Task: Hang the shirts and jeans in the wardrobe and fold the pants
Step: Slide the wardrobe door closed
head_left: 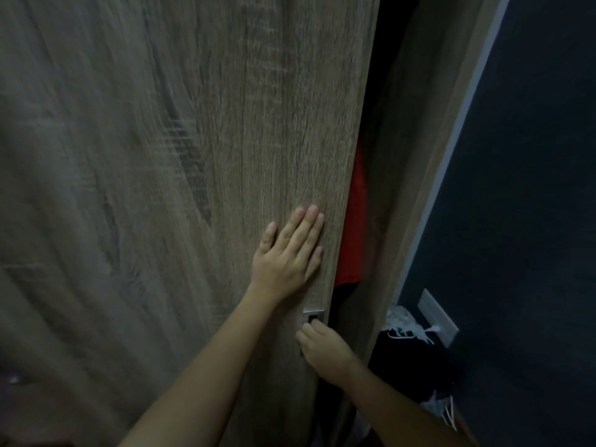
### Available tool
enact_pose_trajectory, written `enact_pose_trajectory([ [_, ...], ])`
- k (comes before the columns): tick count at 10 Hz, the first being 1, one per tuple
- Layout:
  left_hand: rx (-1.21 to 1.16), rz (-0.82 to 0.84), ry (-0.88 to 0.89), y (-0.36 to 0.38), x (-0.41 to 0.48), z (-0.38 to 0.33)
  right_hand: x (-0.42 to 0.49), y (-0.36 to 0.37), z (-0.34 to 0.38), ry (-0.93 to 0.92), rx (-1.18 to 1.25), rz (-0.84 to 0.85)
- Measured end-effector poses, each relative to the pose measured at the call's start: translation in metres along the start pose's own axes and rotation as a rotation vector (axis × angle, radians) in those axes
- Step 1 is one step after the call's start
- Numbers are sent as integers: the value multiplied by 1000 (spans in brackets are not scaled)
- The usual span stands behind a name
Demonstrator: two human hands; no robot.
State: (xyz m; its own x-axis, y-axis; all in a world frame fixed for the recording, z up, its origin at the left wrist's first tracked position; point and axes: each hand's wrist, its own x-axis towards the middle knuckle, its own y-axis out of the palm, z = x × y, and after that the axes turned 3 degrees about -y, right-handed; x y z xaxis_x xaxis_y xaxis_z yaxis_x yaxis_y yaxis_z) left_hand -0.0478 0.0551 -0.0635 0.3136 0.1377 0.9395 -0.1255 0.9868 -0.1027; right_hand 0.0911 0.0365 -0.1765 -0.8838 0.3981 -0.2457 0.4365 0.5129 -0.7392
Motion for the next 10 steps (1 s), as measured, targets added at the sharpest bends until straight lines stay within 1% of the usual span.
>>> enact_pose_trajectory([
  [1, -12, 5, -4, 9, 8, -27, -18, 21, -11, 10, -29, -65],
  [2, -28, 9, -10, 13, 14, -43, -29, 31, -17, 30, -19, -80],
  [4, -28, 15, -13, 18, 26, -74, -49, 54, -29, 58, 29, -44],
  [5, -36, 12, -37, 21, 29, -84, -54, 62, -33, 24, 45, -48],
  [6, -22, 20, -38, 22, 29, -86, -55, 67, -33, 19, 62, -8],
  [7, 13, 71, -9, 18, 31, -85, -55, 72, -35, 34, 76, -22],
  [8, -45, 104, -41, 15, 34, -90, -60, 70, -41, 33, 79, -76],
  [9, -267, 222, -28, -11, 37, -80, -70, 51, -43, 64, 225, -107],
  [10, -455, 303, -20, -32, 30, -60, -76, 36, -46, 111, 339, -167],
])
